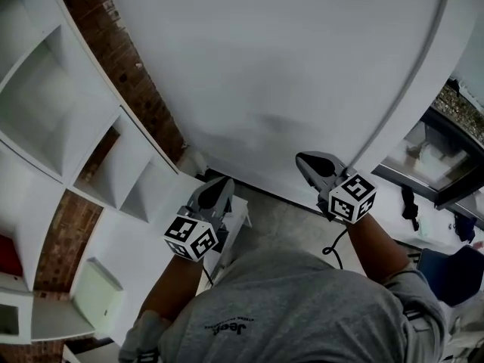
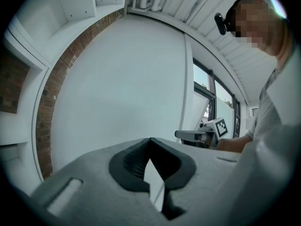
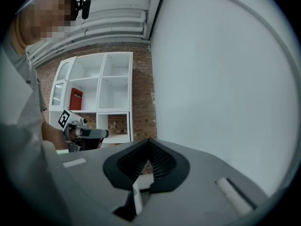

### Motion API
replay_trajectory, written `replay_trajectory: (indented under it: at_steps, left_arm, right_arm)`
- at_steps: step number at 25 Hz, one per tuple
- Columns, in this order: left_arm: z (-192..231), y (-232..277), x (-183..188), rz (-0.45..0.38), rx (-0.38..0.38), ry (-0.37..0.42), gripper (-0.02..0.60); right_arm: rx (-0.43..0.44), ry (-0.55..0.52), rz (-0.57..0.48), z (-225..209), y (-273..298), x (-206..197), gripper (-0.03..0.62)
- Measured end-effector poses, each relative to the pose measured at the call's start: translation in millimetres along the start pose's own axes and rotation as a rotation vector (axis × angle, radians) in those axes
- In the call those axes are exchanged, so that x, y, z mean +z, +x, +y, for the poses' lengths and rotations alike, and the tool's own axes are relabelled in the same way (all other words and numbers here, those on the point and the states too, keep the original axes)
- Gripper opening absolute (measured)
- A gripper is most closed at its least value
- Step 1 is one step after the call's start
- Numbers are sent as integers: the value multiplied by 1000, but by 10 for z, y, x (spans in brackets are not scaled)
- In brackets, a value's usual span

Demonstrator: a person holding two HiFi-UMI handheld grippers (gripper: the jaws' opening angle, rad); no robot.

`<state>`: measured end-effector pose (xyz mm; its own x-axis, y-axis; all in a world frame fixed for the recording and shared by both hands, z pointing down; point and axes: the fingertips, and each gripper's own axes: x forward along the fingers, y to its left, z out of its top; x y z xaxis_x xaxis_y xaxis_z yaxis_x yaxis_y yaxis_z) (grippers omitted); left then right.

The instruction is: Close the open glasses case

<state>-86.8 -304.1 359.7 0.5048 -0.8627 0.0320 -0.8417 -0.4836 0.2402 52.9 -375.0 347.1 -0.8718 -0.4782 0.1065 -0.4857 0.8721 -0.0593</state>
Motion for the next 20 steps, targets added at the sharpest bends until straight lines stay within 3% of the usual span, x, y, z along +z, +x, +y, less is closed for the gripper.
replay_trajectory:
  at_steps: [7, 17, 18, 19, 20]
  left_arm:
    - [143, 20, 52, 11, -52, 2, -3]
    - [99, 43, 51, 1, -71, -5, -3]
    - [77, 50, 46, 4, -83, -2, 4]
    - [52, 57, 36, 11, -99, 5, 93]
    - [33, 63, 23, 21, -114, 18, 128]
  right_arm:
    - [-55, 29, 2, -14, 60, -48, 9]
    - [-46, 38, 13, -73, 53, -92, 9]
    - [-43, 40, 15, -76, 51, -100, 9]
    - [-40, 40, 16, -78, 51, -107, 9]
    - [-36, 40, 19, -79, 54, -114, 9]
